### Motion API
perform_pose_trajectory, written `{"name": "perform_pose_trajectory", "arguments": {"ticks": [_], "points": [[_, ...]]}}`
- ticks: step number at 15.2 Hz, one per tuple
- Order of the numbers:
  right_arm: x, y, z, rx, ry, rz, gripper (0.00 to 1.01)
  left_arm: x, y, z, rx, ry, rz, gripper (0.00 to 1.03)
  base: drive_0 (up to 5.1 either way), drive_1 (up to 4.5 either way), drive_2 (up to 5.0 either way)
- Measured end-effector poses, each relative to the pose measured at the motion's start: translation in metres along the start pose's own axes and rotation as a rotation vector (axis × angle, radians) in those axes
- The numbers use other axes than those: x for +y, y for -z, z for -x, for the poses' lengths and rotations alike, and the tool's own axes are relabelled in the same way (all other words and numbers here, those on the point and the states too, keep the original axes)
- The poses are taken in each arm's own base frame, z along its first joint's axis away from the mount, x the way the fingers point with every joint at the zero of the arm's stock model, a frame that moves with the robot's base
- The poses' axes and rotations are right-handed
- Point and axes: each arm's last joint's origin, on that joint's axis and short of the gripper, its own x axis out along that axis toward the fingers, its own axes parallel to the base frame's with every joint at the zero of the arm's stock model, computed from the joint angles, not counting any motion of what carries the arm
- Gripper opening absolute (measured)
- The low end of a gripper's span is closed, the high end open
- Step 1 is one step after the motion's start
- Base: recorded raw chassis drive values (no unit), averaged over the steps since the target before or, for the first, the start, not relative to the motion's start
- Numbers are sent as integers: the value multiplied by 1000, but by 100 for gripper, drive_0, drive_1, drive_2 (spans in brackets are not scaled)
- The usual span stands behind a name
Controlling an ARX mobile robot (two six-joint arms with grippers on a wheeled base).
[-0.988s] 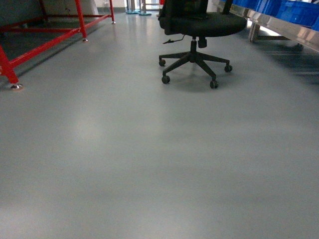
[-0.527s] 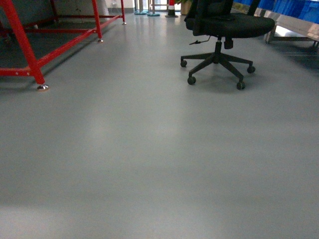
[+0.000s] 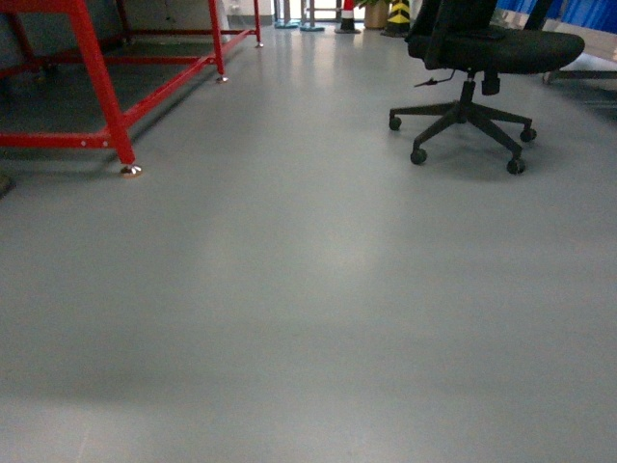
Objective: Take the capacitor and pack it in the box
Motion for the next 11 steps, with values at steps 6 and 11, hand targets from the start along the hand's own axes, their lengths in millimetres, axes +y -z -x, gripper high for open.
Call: {"name": "perform_pose_trajectory", "arguments": {"ticks": [6, 11], "points": [[0, 0, 0, -5, 1, 0, 98, 0, 0, 0, 1, -2, 0, 44, -507, 238, 238], [0, 0, 0, -3, 0, 0, 98, 0, 0, 0, 1, -2, 0, 44, -514, 231, 231]]}}
